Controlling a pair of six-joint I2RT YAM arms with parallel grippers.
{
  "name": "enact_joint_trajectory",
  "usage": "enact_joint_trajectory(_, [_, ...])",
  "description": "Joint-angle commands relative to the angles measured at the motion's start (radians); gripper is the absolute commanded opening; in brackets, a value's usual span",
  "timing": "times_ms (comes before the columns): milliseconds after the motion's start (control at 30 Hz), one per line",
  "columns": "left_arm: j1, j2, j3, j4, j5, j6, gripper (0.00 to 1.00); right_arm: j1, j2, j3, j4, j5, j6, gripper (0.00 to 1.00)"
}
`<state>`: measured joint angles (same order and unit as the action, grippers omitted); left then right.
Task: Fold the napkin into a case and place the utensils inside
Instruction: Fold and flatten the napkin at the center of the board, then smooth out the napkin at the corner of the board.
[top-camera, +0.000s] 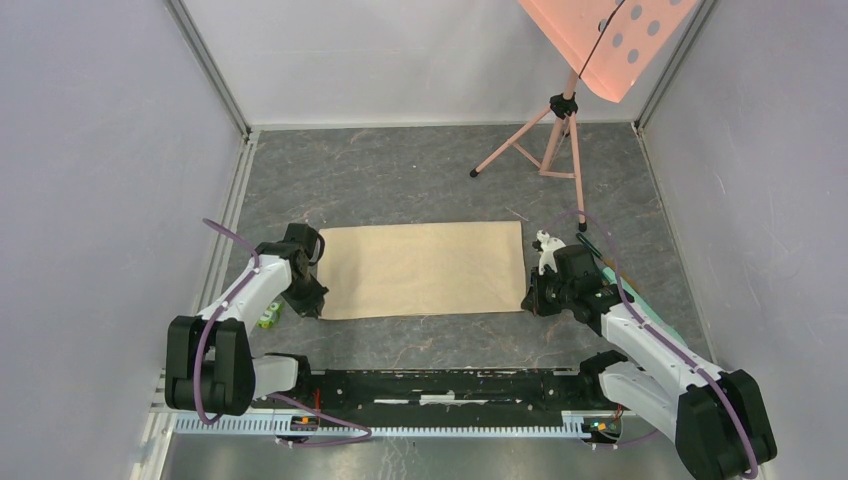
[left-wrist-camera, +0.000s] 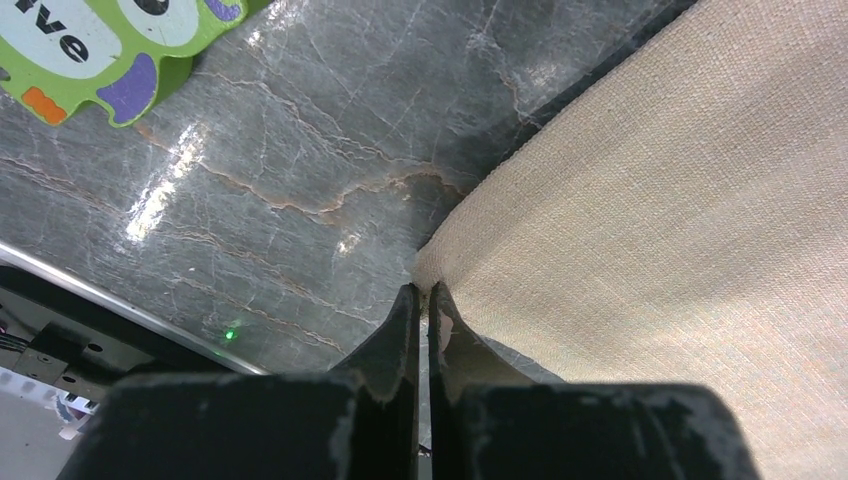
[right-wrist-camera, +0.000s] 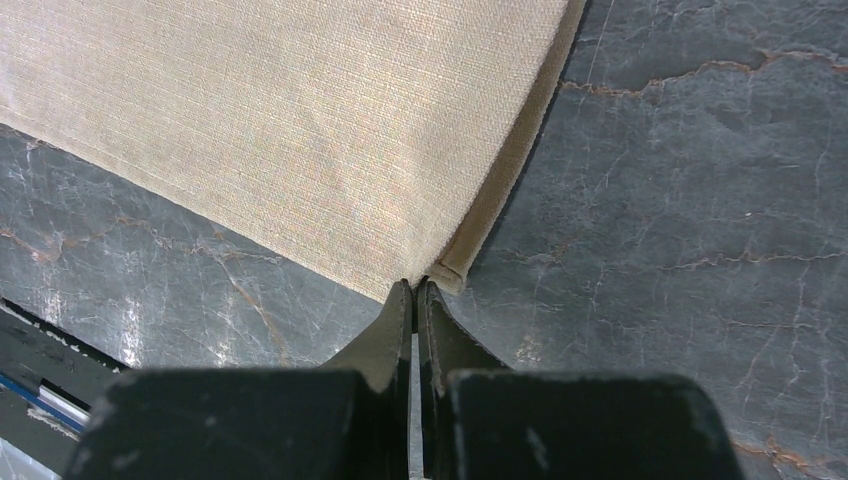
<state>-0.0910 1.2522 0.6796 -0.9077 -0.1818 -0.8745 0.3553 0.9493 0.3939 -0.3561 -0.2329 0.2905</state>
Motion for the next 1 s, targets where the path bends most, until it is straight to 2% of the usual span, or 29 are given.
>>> enact_joint_trajectory(0, [0.003, 0.001, 0.029, 0.029, -0.036, -0.012, 0.02, 0.002, -0.002, 0.014, 0.021, 0.004, -0.001, 0.0])
enact_joint_trajectory(267, [0.003, 0.049, 0.012, 0.071, -0.024, -0.007, 0.02, 0.002, 0.013, -0.019, 0.061, -0.012, 0.019, 0.0])
enact_joint_trajectory(967, [0.003, 0.021, 0.018, 0.074, -0.056, 0.002, 0.02, 0.002, 0.035, -0.019, 0.073, -0.005, 0.012, 0.02])
